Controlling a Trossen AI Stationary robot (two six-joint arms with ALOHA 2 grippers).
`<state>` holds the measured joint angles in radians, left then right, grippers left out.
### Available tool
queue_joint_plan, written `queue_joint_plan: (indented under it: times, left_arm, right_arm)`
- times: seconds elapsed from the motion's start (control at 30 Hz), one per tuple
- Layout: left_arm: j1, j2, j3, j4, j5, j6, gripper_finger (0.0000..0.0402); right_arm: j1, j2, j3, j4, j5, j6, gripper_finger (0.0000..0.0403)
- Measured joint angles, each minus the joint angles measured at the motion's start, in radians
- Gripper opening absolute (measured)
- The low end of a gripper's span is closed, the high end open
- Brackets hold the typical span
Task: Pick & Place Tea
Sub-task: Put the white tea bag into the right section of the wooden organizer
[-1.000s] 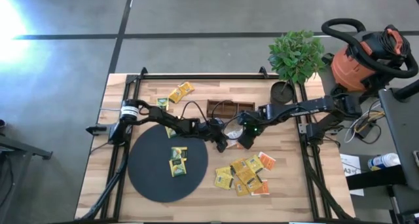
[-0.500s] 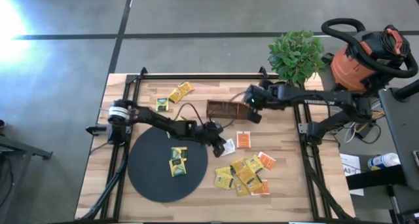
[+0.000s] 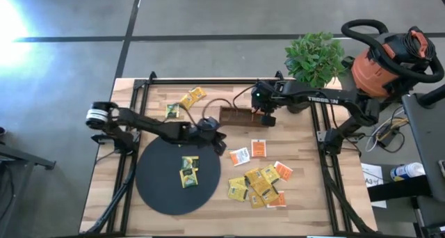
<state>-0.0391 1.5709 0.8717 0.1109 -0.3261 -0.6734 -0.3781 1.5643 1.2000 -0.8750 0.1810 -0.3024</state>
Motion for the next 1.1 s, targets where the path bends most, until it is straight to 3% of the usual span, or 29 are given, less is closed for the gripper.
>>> queue_joint_plan:
  times: [0.47, 0.9, 1.1]
  left_arm:
    - [0.004, -0.231, -0.175, 0.004, -0.148, -0.041, 0.0000]
    - [0.004, -0.261, -0.192, 0.008, -0.165, -0.063, 0.0000]
    - [0.004, -0.261, -0.192, 0.008, -0.166, -0.062, 0.0000]
  right_arm:
    - [-0.011, 0.067, -0.037, 0.041, 0.000, -0.072, 0.0008]
    - [-0.045, 0.111, -0.031, 0.070, 0.055, -0.049, 0.0010]
    - [-0.044, 0.111, -0.032, 0.071, 0.049, -0.065, 0.0037]
